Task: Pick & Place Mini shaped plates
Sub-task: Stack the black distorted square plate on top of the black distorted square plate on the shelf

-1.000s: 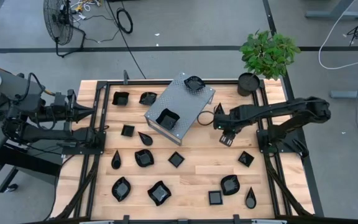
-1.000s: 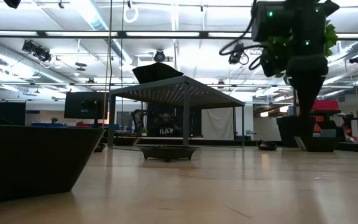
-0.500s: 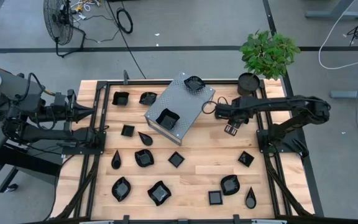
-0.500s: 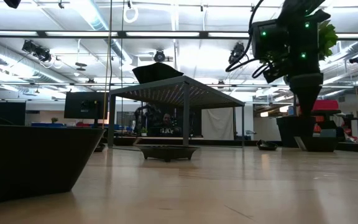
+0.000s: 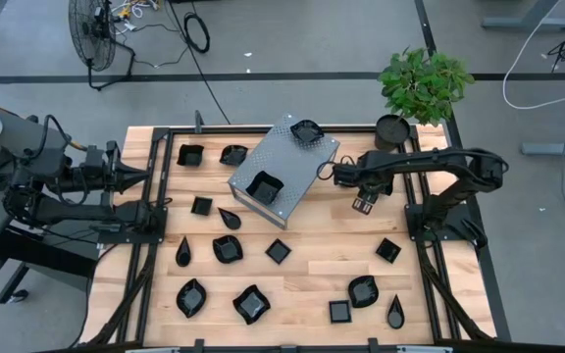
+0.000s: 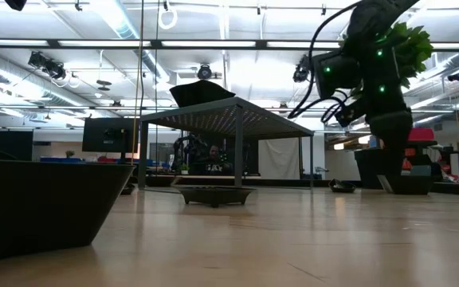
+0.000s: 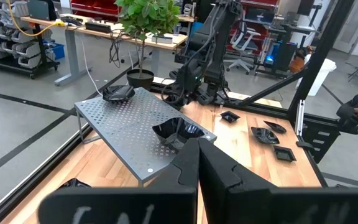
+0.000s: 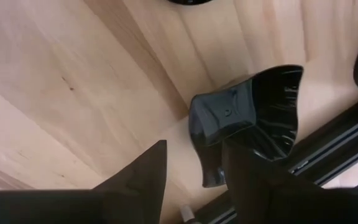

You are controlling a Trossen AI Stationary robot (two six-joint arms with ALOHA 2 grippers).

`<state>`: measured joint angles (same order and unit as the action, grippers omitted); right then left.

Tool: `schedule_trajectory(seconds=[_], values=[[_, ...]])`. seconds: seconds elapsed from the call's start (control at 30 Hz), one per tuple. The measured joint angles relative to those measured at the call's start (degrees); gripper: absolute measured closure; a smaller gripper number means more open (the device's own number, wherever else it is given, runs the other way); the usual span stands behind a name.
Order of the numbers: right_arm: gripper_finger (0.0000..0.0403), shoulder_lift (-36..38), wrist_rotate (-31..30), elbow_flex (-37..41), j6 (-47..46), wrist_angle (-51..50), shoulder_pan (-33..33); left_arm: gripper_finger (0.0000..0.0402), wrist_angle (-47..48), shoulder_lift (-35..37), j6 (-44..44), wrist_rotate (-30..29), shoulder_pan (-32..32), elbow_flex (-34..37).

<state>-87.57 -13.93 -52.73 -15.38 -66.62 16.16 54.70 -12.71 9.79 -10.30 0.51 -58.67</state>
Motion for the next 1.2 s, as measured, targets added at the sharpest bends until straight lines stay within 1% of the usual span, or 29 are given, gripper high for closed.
schedule_trajectory(seconds=[0.33,0.53,0.67,0.77,0.9,1.0,1.2], values=[[0.0201,-3.0,0.0,0.0,2.0,1.0,0.5,0.0396,0.0,0.0,0.0,0.0,0.0,0.0],[0.0197,-5.1,0.0,0.0,2.4,1.6,1.1,0.0396,0.0,0.0,0.0,0.0,0.0,0.0],[0.0197,-4.9,0.0,0.0,2.0,1.7,1.0,0.0396,0.0,0.0,0.0,0.0,0.0,0.0],[0.0197,-3.6,0.6,0.0,-1.2,0.0,0.0,0.0396,0.0,0.0,0.0,0.0,0.0,0.0],[0.0197,-0.3,4.2,0.0,-8.0,-3.5,-1.7,0.0396,0.0,0.0,0.0,0.0,0.0,0.0],[0.0197,3.2,6.9,0.0,-15.2,-5.5,-3.6,0.0396,0.0,0.0,0.0,0.0,0.0,0.0],[0.0197,10.7,7.4,0.0,-31.7,-5.4,-8.1,0.0396,0.0,0.0,0.0,0.0,0.0,0.0]])
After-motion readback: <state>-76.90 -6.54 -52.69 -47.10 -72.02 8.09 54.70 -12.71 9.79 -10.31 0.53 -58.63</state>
